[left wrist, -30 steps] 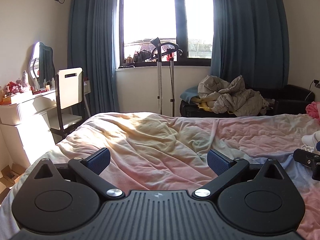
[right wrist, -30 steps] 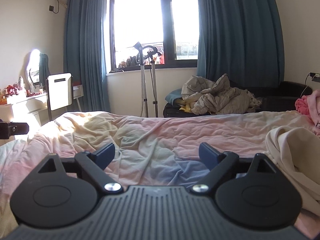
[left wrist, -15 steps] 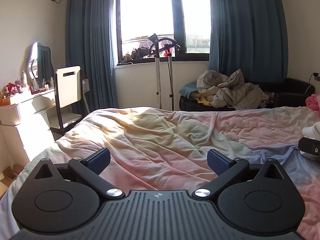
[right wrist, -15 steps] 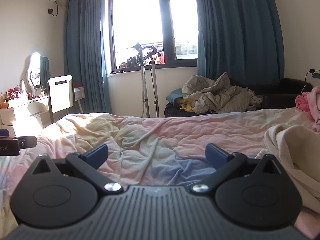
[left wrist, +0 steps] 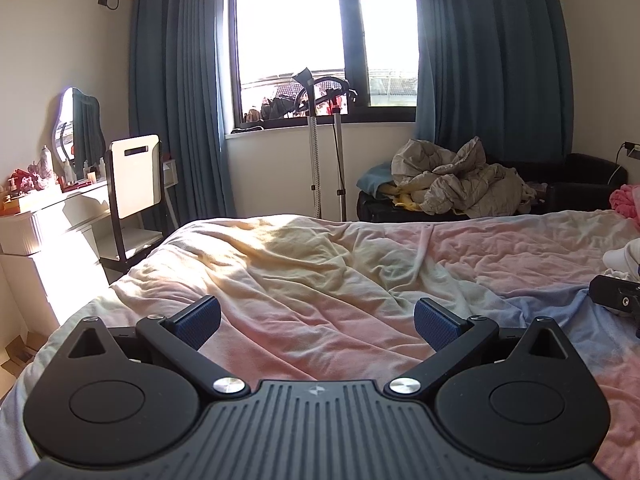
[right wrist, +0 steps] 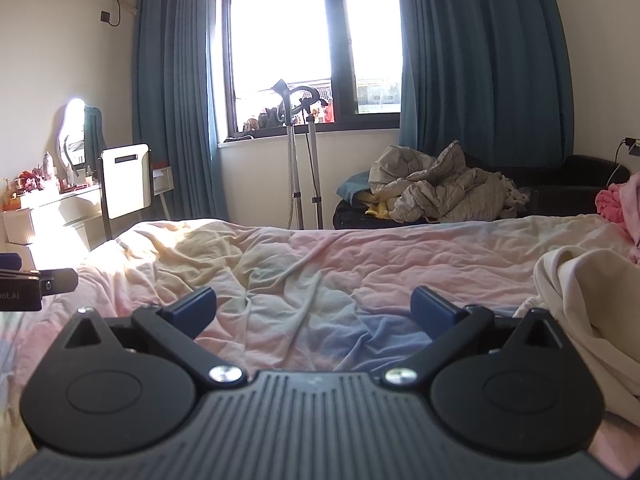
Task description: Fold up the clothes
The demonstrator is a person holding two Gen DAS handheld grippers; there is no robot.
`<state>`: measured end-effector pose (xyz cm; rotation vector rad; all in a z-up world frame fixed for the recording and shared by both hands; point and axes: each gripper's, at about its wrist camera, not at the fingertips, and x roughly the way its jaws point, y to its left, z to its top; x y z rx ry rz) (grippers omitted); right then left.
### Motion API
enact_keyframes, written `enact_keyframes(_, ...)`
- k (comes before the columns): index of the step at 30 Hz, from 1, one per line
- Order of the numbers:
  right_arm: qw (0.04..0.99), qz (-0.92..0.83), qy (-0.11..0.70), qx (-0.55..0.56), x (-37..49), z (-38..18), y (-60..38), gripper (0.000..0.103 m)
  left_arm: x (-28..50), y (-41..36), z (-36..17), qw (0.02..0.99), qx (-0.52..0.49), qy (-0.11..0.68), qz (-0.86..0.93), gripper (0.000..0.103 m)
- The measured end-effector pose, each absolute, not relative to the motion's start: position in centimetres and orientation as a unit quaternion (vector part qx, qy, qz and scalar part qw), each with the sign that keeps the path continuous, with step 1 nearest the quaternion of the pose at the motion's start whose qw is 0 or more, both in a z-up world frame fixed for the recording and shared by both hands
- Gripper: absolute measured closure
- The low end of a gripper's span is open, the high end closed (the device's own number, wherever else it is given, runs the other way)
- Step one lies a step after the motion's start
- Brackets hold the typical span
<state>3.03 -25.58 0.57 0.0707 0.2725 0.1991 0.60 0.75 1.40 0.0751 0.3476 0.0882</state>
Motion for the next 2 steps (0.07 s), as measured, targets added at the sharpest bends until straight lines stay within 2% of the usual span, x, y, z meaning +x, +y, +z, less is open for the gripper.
enact_keyframes(2, 0.985, 0.100, 0.136, 0.037, 3.11, 0.58, -25.69, 0.000, 0.57, 0.71, 1.40, 0.983, 0.037, 0.173, 0.044, 0.000)
